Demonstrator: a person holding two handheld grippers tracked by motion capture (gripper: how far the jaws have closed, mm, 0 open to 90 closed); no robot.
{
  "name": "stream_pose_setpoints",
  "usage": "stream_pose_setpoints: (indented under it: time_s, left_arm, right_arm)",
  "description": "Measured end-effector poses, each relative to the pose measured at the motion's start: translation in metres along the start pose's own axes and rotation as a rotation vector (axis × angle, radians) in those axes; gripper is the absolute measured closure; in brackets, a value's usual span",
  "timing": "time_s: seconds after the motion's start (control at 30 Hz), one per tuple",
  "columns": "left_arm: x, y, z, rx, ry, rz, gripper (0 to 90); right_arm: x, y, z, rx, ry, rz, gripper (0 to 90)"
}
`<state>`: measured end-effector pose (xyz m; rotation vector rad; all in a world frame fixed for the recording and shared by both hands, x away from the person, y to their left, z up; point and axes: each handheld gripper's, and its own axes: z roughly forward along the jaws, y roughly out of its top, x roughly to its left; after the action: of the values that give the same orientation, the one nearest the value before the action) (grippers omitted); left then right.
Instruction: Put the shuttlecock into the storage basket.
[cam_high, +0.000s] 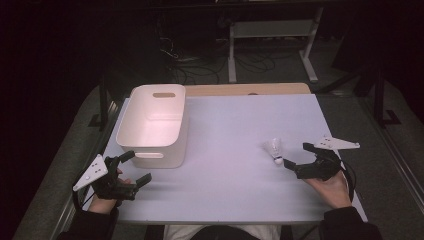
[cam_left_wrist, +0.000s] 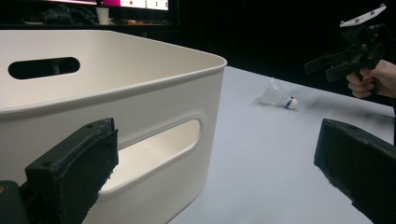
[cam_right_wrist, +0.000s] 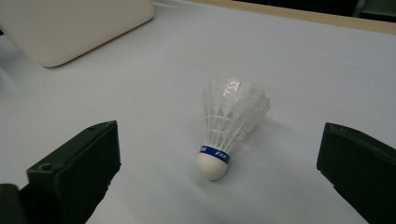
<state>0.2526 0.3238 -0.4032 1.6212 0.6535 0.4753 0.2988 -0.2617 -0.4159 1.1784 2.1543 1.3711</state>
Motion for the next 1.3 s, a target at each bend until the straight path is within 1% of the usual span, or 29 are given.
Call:
stream_pose_setpoints:
  time_s: [0.57, 1.1, 1.3]
  left_arm:
    - [-0.0005, 0.0000, 0.0002, 0.001, -0.004, 0.003, 0.0]
    - [-0.0004, -0.0002, 0.0001, 0.001, -0.005, 0.005, 0.0]
    - [-0.0004, -0.0002, 0.0001, 0.003, -0.005, 0.006, 0.0]
  right_arm:
    - [0.0032, 0.0006, -0.0012, -0.005, 0.005, -0.010, 0.0]
    - [0.0060, 0.0050, -0.0006, 0.023, -0.011, -0.024, 0.0]
    - [0.0033, 0.0071, -0.0034, 0.026, -0.017, -0.021, 0.0]
